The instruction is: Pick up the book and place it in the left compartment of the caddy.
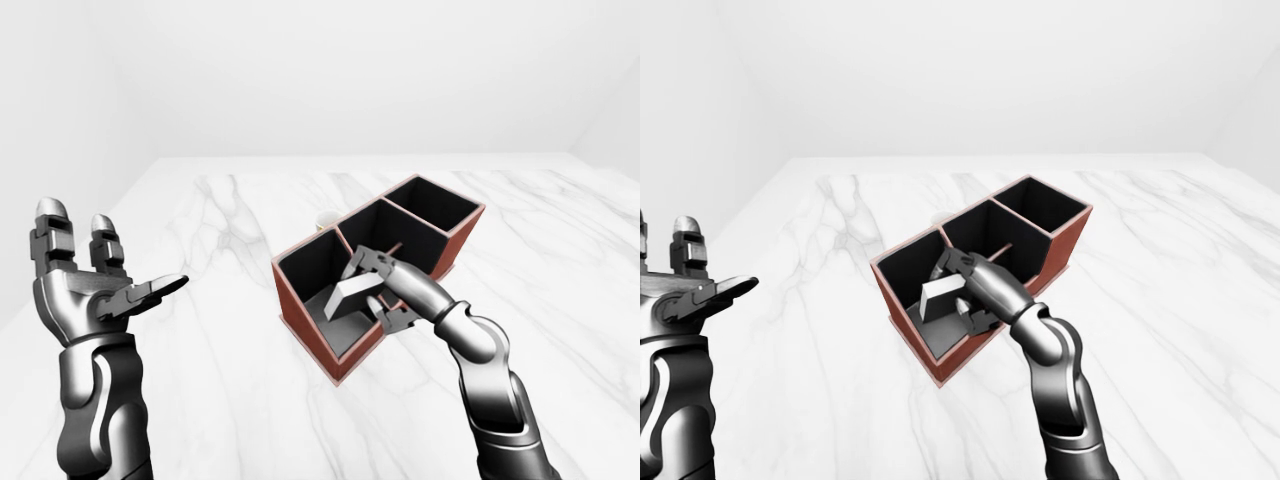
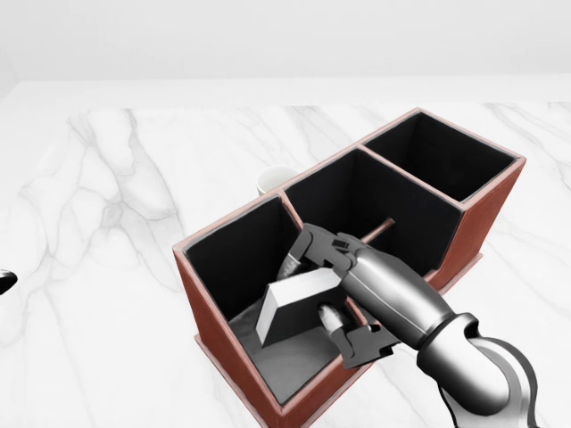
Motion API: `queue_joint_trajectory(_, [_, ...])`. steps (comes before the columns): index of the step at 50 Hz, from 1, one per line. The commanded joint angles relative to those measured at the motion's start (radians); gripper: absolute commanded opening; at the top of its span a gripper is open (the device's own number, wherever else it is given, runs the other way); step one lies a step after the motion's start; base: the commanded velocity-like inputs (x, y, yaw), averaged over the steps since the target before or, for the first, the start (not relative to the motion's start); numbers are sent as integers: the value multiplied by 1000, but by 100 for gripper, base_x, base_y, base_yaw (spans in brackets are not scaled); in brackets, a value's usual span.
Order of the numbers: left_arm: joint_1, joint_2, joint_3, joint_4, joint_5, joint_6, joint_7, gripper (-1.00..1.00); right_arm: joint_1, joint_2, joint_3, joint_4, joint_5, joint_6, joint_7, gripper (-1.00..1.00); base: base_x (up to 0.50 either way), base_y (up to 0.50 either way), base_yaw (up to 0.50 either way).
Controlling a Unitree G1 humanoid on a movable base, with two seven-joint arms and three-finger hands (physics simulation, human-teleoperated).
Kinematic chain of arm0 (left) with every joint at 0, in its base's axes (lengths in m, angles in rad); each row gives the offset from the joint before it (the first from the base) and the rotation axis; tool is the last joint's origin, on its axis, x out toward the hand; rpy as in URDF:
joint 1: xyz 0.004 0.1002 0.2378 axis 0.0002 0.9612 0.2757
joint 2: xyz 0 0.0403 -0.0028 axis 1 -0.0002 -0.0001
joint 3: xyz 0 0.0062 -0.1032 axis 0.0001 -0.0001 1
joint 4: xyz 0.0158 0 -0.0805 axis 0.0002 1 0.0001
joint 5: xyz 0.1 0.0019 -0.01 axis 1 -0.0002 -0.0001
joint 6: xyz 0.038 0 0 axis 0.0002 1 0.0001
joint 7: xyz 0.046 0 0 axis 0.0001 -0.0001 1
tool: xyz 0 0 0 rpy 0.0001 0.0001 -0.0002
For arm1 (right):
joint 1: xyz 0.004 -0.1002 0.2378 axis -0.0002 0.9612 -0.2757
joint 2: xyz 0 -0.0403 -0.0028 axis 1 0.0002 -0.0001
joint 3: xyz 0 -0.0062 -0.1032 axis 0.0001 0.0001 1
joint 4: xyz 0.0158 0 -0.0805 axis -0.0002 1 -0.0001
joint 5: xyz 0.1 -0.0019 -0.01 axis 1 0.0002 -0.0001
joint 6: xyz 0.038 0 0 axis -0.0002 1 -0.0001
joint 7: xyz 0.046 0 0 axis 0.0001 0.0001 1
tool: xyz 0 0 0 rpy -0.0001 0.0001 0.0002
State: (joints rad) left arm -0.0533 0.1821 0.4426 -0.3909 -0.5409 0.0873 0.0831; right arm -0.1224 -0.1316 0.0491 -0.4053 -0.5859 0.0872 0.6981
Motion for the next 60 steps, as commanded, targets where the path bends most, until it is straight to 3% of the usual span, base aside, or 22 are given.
queue_joint_trajectory(1, [5,2,3,-17,-8,0,7,100,-17,17,-4,43,56,0,0,-100,0,0,0])
queue_joint_trajectory(60, [1,2,3,-7,-5,0,2,100,-40,34,4,116,-41,0,-34,-100,0,0,0])
